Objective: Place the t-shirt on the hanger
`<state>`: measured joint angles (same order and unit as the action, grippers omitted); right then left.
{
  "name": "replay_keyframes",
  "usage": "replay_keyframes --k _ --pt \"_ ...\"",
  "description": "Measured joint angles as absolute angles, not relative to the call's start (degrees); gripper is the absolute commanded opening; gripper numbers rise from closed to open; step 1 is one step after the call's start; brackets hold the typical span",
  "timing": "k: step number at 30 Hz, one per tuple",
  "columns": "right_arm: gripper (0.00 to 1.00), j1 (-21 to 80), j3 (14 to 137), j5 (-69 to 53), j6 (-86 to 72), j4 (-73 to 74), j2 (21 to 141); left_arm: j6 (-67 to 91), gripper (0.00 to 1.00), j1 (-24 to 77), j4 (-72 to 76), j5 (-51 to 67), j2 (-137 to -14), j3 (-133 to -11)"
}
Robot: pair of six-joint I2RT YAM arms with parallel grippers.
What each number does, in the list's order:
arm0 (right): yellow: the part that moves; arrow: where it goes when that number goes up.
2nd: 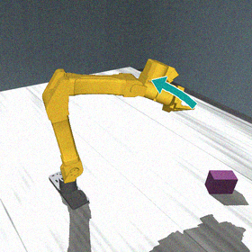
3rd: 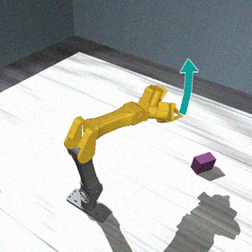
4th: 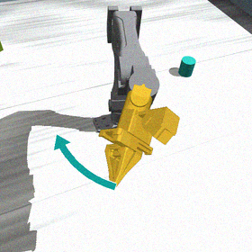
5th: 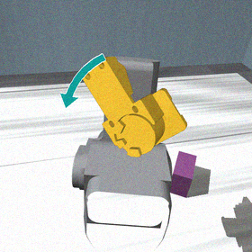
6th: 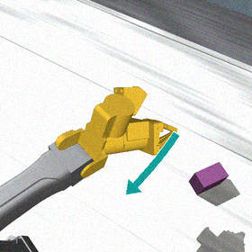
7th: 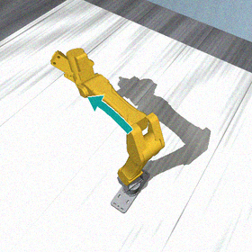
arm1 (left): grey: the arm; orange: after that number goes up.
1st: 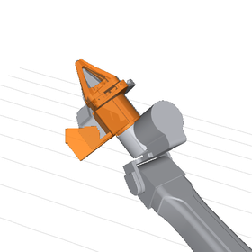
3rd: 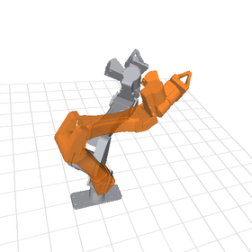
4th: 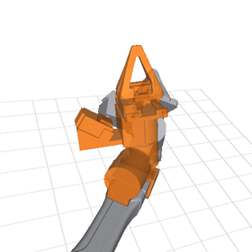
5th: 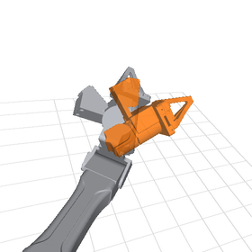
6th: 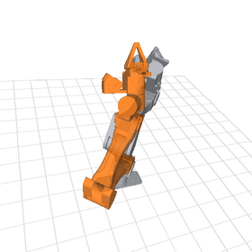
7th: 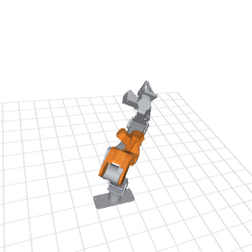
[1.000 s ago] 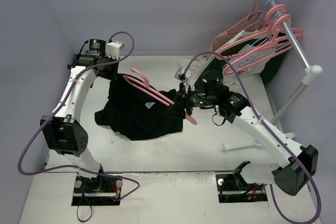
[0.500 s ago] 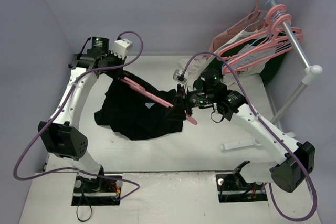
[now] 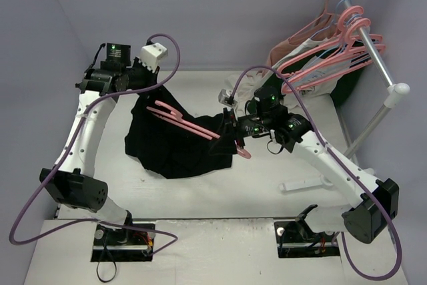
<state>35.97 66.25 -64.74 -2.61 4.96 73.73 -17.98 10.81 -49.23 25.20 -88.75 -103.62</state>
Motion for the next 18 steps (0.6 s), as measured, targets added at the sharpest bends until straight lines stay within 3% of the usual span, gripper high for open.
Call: replay_keyframes --k 10,18 --pt "0.0 30.53 74.26 -63.07 -1.81 3.73 73.98 -13.97 0.0 10.84 -50.44 27.58 -87.66 -115.29" --pt "0.0 32.13 81.95 -65.14 -3.03 -0.71 77.6 -11.6 0.0 12.4 -50.3 26.98 -85.08 -126.56"
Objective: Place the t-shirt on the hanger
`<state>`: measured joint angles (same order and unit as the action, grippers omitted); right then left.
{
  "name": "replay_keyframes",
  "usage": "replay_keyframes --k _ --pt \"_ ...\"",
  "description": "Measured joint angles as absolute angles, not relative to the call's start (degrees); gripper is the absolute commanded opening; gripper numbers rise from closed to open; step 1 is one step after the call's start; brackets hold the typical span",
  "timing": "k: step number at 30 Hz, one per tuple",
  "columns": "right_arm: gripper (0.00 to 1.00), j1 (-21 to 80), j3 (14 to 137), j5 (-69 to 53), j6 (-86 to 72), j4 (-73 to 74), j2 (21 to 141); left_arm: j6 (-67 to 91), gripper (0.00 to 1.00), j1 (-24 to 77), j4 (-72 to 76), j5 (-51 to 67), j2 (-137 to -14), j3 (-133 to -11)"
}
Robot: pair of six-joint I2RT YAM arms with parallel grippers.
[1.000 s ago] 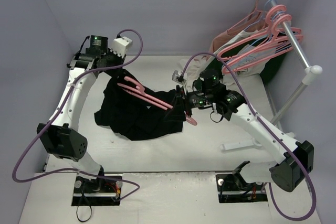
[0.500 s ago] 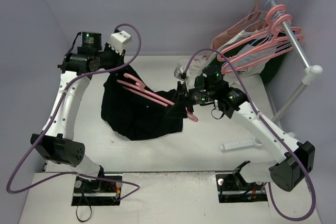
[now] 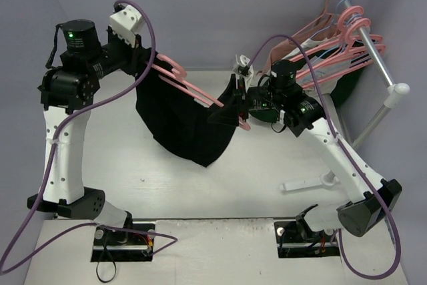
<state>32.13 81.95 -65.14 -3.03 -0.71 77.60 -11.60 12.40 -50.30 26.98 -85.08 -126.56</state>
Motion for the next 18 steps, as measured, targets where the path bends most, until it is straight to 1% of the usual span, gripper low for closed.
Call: replay_keyframes --k 4,7,12,18 --pt "0.0 33.56 82.28 -64.77 -3.09 -1.63 78.69 -10.42 0.0 14.11 -50.11 26.69 -84.47 -126.69" --pt "0.0 33.86 81.01 -64.01 -3.52 -3.05 78.74 -9.6 0.0 16.04 -50.03 25.69 -84.43 -124.18" --pt "0.0 33.71 76.46 -63.89 -7.07 -7.76 78.76 -8.76 0.0 18.47 -50.11 25.26 -84.76 -119.36" --pt "0.0 33.61 72.8 -64.81 -10.42 -13.96 78.81 -8.32 0.0 18.82 -50.12 25.98 -84.82 -118.89"
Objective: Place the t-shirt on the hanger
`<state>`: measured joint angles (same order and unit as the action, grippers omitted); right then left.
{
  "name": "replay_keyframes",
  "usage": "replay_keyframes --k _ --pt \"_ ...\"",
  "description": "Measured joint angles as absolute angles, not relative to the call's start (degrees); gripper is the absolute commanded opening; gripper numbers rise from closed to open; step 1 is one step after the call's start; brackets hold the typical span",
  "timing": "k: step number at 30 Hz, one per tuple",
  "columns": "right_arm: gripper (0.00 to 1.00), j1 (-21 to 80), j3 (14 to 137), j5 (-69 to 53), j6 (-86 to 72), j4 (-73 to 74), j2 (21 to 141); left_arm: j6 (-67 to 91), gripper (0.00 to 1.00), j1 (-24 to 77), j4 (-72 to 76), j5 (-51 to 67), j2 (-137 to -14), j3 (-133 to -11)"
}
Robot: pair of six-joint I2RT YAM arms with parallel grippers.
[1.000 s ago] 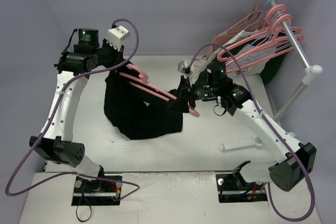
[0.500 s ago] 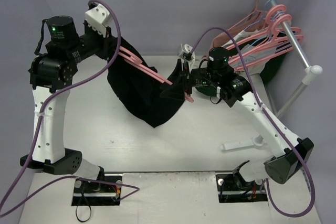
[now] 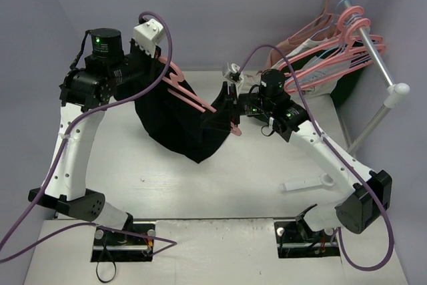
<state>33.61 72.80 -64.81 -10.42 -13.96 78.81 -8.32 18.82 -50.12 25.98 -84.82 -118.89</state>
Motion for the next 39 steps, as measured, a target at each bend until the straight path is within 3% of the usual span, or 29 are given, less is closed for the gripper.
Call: replay_keyframes --k 11,13,14,15,16,17,20,22,31,39 --pt "0.0 31.86 69.95 -68.61 -15.47 -24.41 81.26 -7.69 0.0 19.78 -49.63 30.05 -84.12 -118.89" --pt "0.0 31.38 69.95 -68.95 -15.81 -25.28 81.34 -7.74 0.06 19.97 -49.65 29.89 -83.74 -118.87" --pt "0.0 30.94 69.95 -69.23 -15.99 -25.79 81.33 -7.82 0.14 20.07 -49.61 29.44 -83.46 -118.76" --pt "0.0 30.57 69.95 -69.5 -16.14 -26.23 81.32 -7.96 0.29 20.17 -49.57 28.91 -83.14 -118.58" --pt "0.0 30.34 69.95 -69.69 -16.28 -26.52 81.32 -8.13 0.32 20.23 -49.56 28.44 -82.86 -118.43" --pt "0.0 30.16 69.95 -70.13 -16.31 -26.6 81.34 -8.24 0.46 20.24 -49.45 27.64 -82.57 -118.32" --pt "0.0 29.59 69.82 -70.68 -16.51 -26.87 81.34 -8.97 0.64 20.05 -49.13 25.96 -81.9 -118.33" --pt "0.0 29.32 69.6 -71.01 -16.49 -27.02 81.32 -9.1 0.69 19.88 -48.92 25.23 -81.66 -118.41" --pt "0.0 29.28 68.88 -71.2 -16.51 -28.49 82.09 -10.24 0.74 16.87 -48.62 24.21 -81.65 -118.43" --pt "0.0 29.3 68.47 -70.76 -16.69 -28.43 86.31 -10.8 0.75 8.17 -47.82 26.32 -80.33 -117.53"
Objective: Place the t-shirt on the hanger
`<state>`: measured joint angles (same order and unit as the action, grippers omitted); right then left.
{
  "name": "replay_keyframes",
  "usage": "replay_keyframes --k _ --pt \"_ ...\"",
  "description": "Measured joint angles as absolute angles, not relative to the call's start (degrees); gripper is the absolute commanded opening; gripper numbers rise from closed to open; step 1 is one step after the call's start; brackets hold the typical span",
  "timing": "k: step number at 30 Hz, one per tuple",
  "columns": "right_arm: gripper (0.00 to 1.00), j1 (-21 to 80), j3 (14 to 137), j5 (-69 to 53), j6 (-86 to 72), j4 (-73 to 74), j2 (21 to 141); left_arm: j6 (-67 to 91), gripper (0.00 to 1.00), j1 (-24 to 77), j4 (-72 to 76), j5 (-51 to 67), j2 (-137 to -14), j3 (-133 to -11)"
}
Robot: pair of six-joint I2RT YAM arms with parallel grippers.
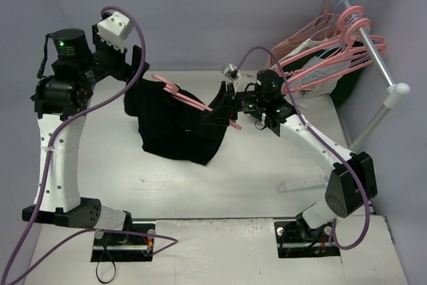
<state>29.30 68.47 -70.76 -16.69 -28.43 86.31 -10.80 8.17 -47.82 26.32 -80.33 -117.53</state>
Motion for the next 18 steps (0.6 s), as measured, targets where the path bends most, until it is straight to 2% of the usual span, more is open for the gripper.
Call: replay_keyframes --k 9,18 --pt "0.0 28.93 69.08 -71.62 -17.55 -28.33 90.06 -17.35 0.74 3.06 -47.1 35.35 -75.09 -105.16" --pt "0.0 28.8 70.43 -73.32 -18.25 -28.39 90.24 -35.72 0.7 1.32 -51.32 43.57 -76.63 -96.62"
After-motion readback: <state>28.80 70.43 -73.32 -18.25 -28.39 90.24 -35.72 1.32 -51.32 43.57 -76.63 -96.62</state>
